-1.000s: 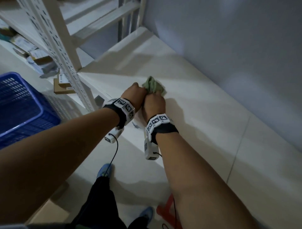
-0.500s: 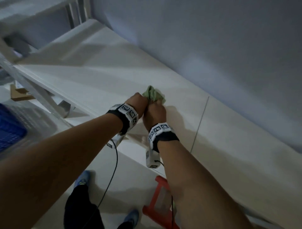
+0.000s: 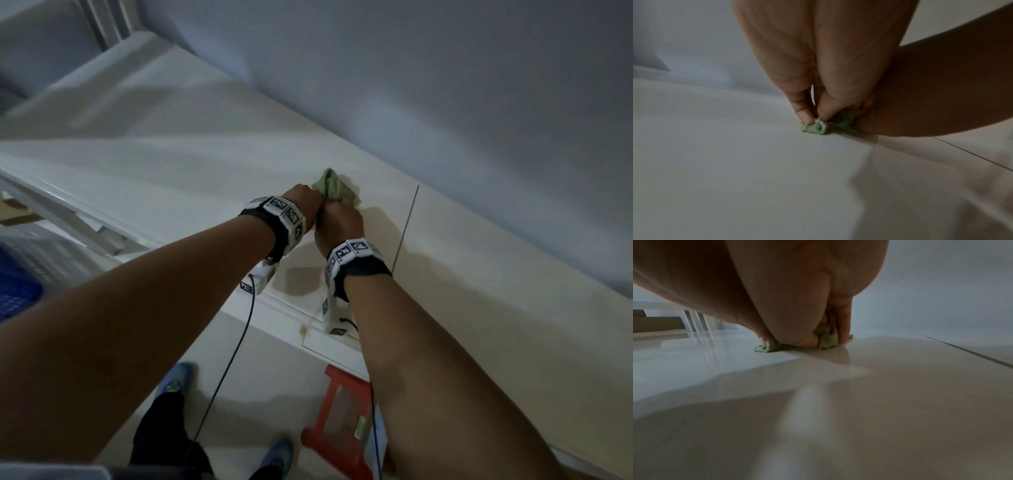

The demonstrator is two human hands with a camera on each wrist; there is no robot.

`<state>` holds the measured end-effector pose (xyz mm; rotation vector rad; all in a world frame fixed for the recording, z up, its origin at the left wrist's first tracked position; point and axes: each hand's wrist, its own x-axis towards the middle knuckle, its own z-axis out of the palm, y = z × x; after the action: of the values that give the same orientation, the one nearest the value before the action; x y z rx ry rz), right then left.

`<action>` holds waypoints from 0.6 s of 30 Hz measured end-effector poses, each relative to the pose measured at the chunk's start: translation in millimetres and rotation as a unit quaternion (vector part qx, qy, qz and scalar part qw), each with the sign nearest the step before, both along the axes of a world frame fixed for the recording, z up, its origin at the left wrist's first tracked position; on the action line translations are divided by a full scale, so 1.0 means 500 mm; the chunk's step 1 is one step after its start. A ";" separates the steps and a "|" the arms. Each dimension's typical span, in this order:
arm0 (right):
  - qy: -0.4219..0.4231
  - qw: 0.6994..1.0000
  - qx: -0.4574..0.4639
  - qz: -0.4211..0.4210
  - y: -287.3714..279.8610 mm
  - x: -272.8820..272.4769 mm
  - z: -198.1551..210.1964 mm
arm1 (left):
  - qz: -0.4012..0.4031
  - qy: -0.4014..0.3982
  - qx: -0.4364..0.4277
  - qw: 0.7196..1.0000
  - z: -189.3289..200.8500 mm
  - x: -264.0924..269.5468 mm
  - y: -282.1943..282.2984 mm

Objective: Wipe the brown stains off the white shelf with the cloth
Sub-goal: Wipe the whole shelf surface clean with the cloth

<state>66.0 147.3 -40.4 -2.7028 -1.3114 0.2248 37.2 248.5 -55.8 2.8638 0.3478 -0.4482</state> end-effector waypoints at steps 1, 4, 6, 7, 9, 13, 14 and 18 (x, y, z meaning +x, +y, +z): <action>0.003 1.000 0.001 -0.003 -0.009 0.001 -0.003 | 0.002 0.005 -0.001 1.000 -0.001 0.000 -0.010; 0.017 1.000 0.002 -0.022 -0.050 -0.006 -0.003 | 0.011 0.010 0.000 1.000 0.019 -0.009 -0.061; 0.018 0.999 -0.003 -0.035 -0.099 -0.013 0.002 | 0.000 0.011 0.000 1.000 0.023 -0.011 -0.108; 0.017 0.999 -0.009 -0.039 -0.126 -0.021 0.002 | -0.003 0.013 -0.005 1.000 0.021 -0.016 -0.136; 0.010 0.999 -0.019 -0.043 -0.186 -0.035 0.013 | -0.001 0.006 -0.025 1.000 0.021 -0.026 -0.197; 0.019 0.998 -0.042 -0.051 -0.288 -0.038 0.024 | 0.000 0.013 -0.055 0.998 0.029 -0.032 -0.300; 0.025 0.997 -0.039 -0.054 -0.309 -0.035 0.025 | -0.002 0.013 -0.053 0.999 0.034 -0.029 -0.322; 0.029 0.997 -0.019 -0.063 -0.371 -0.036 0.020 | 0.008 0.015 -0.059 0.998 0.046 -0.026 -0.385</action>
<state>47.7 -38.0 -30.3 -2.7755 -1.1263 0.3156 24.3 56.0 -32.9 2.7414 0.3371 -0.4927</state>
